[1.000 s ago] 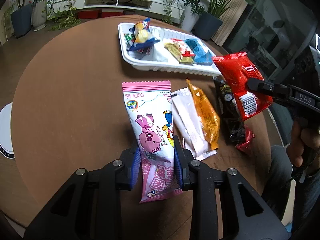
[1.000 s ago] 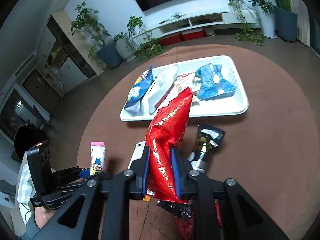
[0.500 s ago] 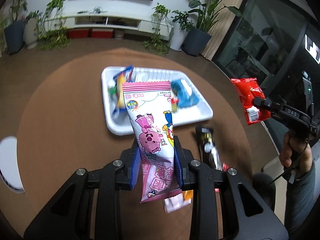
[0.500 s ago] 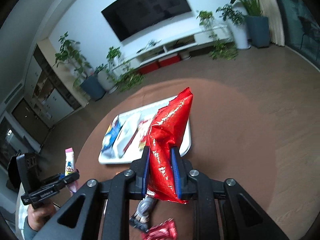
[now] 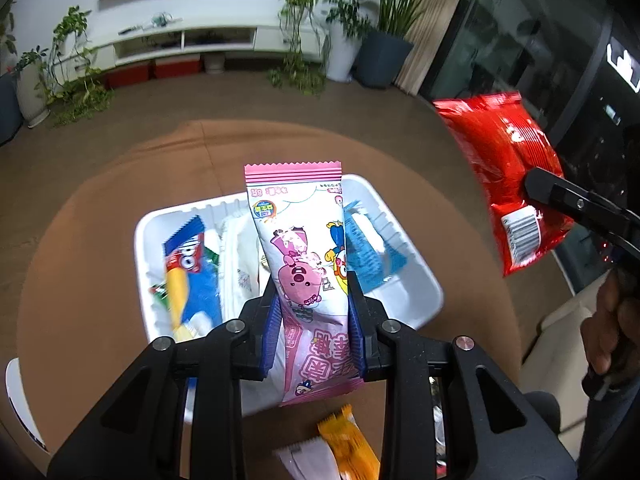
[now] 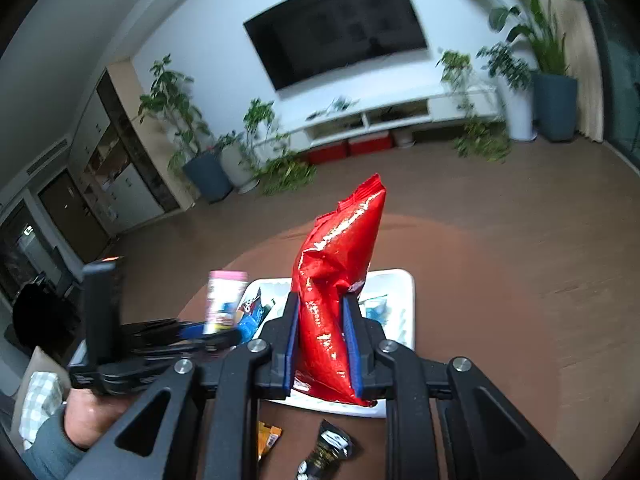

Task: Organize snacks
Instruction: 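Lift the pink packet with the left gripper while the right gripper grasps and lifts the red chip bag, then lower both packets into the white tray and open both grippers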

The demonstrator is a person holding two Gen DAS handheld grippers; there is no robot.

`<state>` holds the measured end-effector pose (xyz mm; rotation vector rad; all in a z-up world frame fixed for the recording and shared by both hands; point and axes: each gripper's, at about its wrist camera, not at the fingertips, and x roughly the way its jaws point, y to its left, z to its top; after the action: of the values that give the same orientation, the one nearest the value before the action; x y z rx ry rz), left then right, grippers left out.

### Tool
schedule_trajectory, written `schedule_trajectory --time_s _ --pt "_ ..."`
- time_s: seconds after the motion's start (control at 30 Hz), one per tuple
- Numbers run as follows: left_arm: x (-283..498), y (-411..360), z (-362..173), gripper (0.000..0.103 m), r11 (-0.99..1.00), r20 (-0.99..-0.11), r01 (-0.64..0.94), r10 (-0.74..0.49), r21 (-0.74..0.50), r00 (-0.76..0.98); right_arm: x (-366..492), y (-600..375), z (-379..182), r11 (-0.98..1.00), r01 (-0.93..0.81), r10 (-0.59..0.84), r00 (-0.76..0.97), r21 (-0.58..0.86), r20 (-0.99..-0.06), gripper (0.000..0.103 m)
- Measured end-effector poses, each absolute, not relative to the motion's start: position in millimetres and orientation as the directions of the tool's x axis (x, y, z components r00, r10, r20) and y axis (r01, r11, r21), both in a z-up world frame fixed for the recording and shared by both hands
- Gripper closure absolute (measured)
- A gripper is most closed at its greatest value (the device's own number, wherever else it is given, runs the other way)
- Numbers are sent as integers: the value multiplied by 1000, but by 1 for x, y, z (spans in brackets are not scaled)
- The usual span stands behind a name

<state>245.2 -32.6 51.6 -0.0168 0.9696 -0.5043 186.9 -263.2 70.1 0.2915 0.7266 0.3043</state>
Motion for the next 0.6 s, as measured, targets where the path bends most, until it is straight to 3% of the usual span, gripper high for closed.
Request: schedule_trajectory --time_s 0.6 --pt "290 -72 -23 76 901 -851 384 -357 -204 385 255 -230 -26 909 -192 414 524 371 -744 81"
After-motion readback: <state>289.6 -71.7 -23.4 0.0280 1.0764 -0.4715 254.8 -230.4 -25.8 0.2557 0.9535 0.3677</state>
